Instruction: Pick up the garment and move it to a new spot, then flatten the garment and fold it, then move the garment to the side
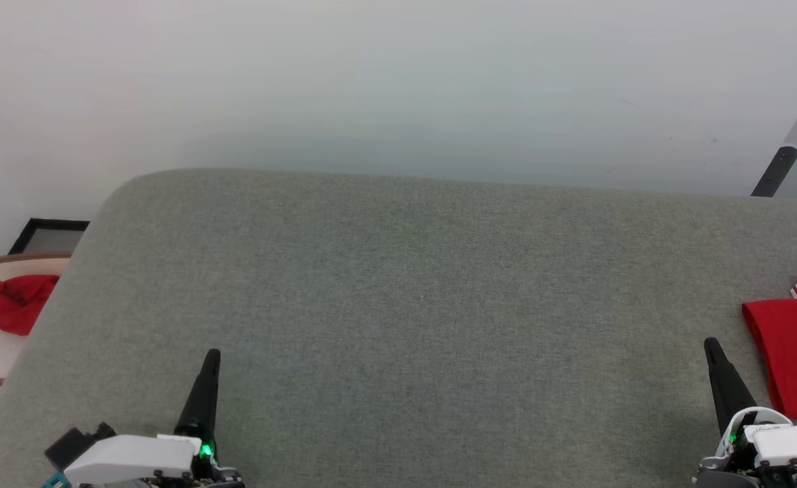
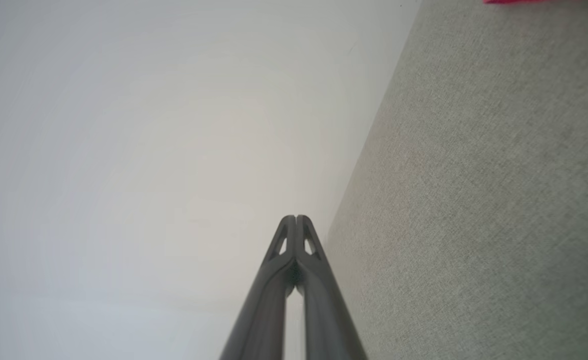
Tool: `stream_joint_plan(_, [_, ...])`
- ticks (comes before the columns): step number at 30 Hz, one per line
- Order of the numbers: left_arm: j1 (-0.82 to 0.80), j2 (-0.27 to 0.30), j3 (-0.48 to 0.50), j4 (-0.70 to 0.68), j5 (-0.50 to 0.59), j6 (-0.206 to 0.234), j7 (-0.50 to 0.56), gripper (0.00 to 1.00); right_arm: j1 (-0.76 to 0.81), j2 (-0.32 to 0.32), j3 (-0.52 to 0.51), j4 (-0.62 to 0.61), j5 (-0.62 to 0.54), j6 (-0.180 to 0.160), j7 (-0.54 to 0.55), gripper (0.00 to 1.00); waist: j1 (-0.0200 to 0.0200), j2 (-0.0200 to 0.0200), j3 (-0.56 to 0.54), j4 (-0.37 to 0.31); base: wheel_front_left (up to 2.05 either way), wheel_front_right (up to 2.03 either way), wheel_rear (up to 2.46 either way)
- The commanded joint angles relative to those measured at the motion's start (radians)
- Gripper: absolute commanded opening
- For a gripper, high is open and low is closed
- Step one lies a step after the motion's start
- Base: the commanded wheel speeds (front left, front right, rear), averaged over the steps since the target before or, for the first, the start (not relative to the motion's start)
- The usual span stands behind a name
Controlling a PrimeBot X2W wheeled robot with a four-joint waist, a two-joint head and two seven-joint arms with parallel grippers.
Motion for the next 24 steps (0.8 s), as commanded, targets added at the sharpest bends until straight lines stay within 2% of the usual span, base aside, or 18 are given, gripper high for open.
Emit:
stream_joint_plan(1, [-0.017, -0.001, 0.004, 0.003, -0.02, -0.003, 0.005, 0.0, -0.013, 0.001, 0.002, 0.002, 0.019, 0.0, 0.005, 0.0, 0.0, -0.0001, 0.0, 0.0, 0.0, 0.0, 0.0])
stream_joint_plan(24, [-0.049, -0.012, 0.025, 0.029, -0.163, -0.003, 0.05, 0.0, -0.047, 0.018, 0.007, 0.034, 0.154, 0.0, 0.023, 0.0, 0.0, -0.0001, 0.002, -0.007, 0.0, 0.0, 0.0])
